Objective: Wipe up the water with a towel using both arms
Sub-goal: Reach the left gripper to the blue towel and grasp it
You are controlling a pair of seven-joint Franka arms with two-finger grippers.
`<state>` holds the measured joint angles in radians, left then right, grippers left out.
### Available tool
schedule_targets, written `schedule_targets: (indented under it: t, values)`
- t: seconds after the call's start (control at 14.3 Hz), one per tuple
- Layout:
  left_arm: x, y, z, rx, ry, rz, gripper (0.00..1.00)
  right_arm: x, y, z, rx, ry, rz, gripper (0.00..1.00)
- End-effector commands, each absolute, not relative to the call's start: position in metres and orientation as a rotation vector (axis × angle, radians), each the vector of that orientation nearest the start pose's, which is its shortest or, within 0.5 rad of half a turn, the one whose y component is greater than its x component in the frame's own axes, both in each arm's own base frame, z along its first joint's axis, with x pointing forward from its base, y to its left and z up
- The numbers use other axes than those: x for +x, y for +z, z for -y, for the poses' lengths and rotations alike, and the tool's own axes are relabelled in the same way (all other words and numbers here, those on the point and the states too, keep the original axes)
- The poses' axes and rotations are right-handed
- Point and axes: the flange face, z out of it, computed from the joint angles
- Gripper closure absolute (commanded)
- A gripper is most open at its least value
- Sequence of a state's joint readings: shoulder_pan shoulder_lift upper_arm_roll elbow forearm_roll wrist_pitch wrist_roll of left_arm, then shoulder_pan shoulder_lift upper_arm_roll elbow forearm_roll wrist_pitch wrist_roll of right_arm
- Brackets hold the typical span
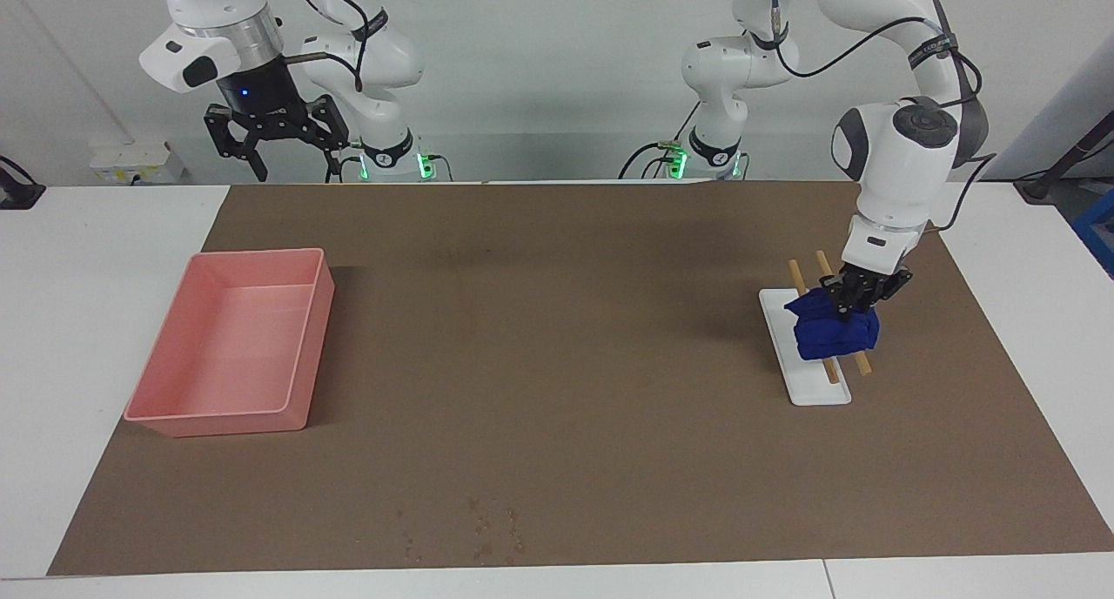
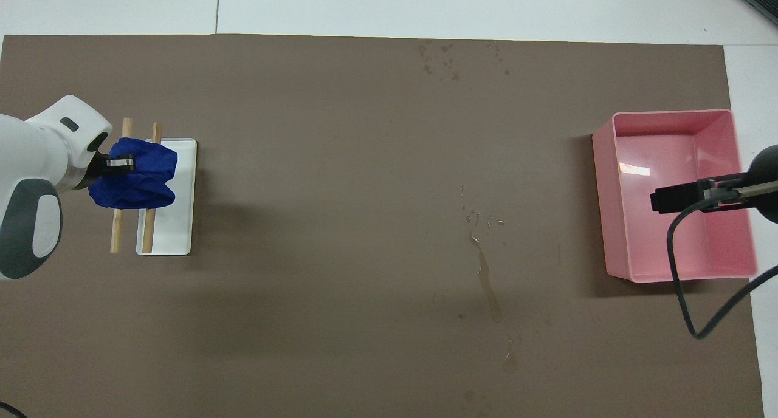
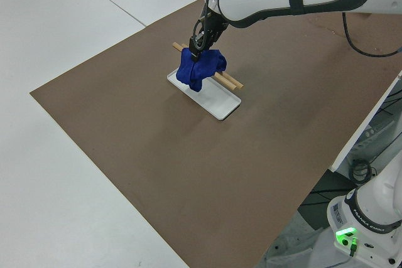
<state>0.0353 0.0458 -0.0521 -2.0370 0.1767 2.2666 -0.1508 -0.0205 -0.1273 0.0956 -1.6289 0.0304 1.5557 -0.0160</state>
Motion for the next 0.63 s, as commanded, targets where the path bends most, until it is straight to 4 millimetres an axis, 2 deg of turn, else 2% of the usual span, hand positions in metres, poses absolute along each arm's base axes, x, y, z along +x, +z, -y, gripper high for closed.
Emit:
schedule_targets:
  t: [0.0, 0.14, 0.28, 0.42, 0.56]
  values:
    - [0.57, 0.438, 0.002, -2.982, -0.304, 0.048, 1.0, 0.5, 0.663, -0.049, -3.051, -0.065, 0.162, 0.0]
    - [0.573, 0.443, 0.0, -2.981, -0.308, 0.052, 1.0, 0.5, 0.661, -0.049, -3.046, -0.065, 0.159, 0.0]
    - [0.579, 0.463, -0.004, -2.988, -0.289, 0.088, 1.0, 0.5, 0.66, -0.051, -3.041, -0.062, 0.164, 0.0]
    - [0.583, 0.497, -0.006, -3.094, -0.25, 0.216, 1.0, 0.5, 0.661, -0.05, -3.041, -0.067, 0.161, 0.0]
    - [0.585, 0.534, -0.017, -3.263, -0.226, 0.421, 1.0, 0.5, 0.66, -0.051, -3.038, -0.064, 0.164, 0.0]
